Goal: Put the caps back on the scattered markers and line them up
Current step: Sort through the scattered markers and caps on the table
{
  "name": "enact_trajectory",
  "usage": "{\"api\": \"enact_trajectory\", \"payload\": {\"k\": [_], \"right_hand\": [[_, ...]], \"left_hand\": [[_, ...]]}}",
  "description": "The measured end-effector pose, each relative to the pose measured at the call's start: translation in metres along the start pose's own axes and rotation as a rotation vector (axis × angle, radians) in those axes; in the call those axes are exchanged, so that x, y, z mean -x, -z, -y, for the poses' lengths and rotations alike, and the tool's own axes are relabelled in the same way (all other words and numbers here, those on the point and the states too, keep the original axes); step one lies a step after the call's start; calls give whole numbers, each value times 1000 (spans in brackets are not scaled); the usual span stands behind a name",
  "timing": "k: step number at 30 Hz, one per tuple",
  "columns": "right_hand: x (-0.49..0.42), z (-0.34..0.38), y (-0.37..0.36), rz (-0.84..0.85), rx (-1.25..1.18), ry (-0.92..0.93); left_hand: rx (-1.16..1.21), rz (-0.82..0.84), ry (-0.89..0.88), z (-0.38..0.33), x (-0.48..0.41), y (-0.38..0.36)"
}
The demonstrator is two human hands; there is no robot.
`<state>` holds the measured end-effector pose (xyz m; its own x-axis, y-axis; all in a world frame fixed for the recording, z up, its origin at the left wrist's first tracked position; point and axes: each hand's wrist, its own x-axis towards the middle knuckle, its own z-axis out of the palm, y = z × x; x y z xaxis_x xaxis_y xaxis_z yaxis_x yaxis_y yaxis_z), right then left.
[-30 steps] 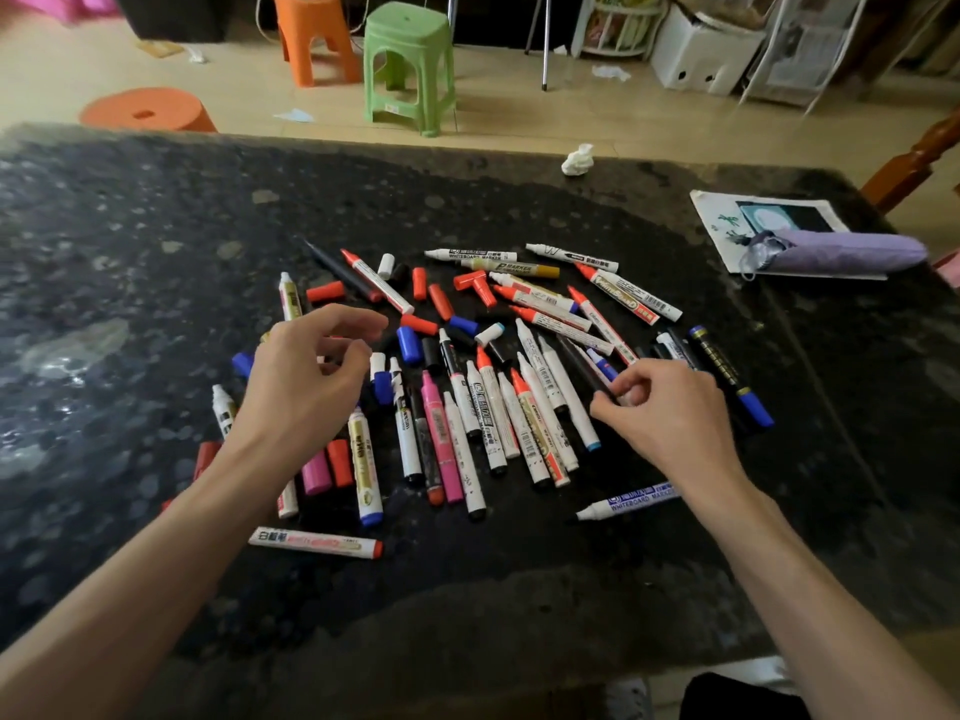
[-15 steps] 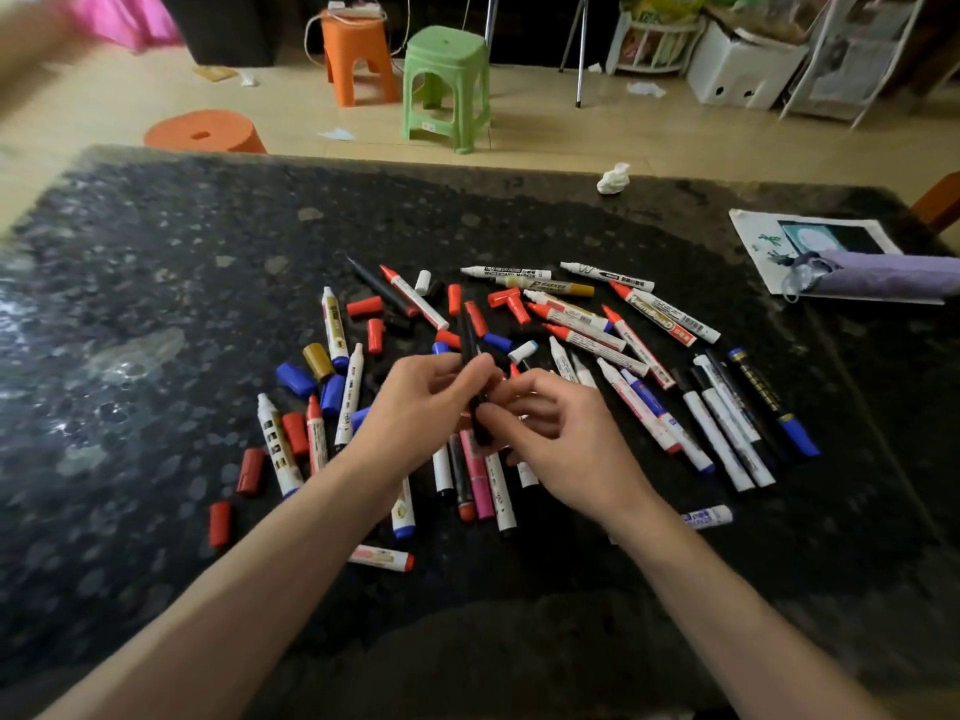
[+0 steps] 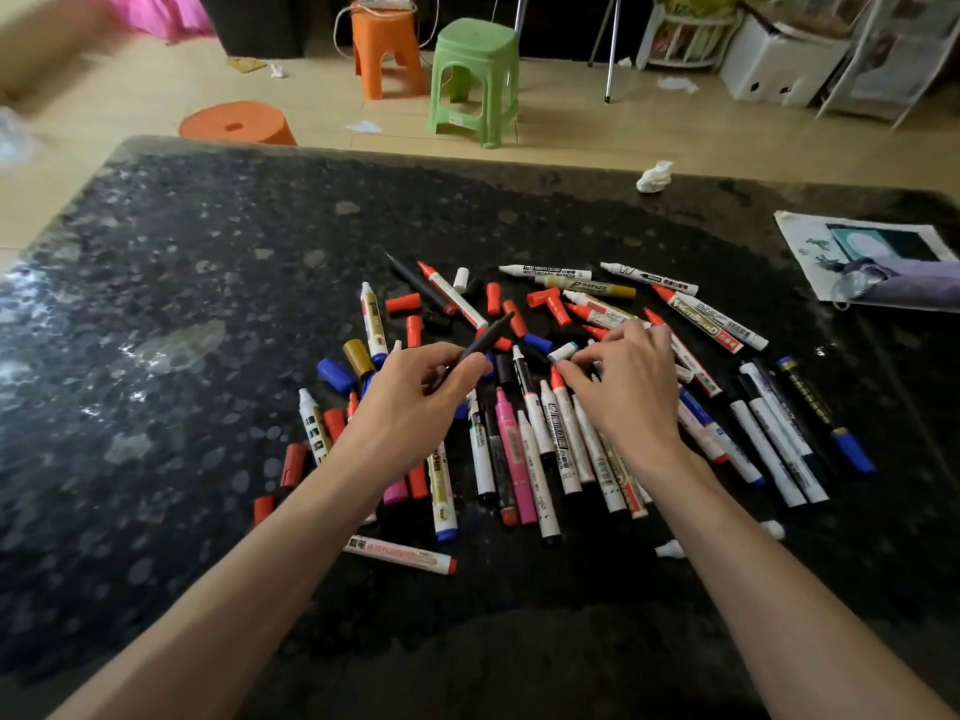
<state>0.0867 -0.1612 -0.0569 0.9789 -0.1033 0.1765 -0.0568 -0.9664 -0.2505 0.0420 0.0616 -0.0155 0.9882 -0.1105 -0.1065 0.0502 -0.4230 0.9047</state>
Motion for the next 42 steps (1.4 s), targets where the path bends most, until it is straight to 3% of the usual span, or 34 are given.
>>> {"api": "enact_trajectory", "payload": {"k": [3, 7, 9, 14, 28, 42], "right_hand": [[0, 2, 3, 24, -39, -36], [1, 0, 32, 61, -687, -123], [13, 2, 48, 141, -892, -74], [43, -10, 60, 176, -949, 113], [54, -27, 73, 119, -977, 171], [58, -24, 70, 130, -841, 213]], "left_hand": [[-4, 11, -27, 1, 1, 1], [-29, 12, -60, 2, 3, 2], [-62, 10, -81, 2, 4, 3], [-87, 58, -139, -4, 7, 1], [-103, 80, -238, -10, 5, -16], [-215, 70, -267, -7, 4, -20]]}}
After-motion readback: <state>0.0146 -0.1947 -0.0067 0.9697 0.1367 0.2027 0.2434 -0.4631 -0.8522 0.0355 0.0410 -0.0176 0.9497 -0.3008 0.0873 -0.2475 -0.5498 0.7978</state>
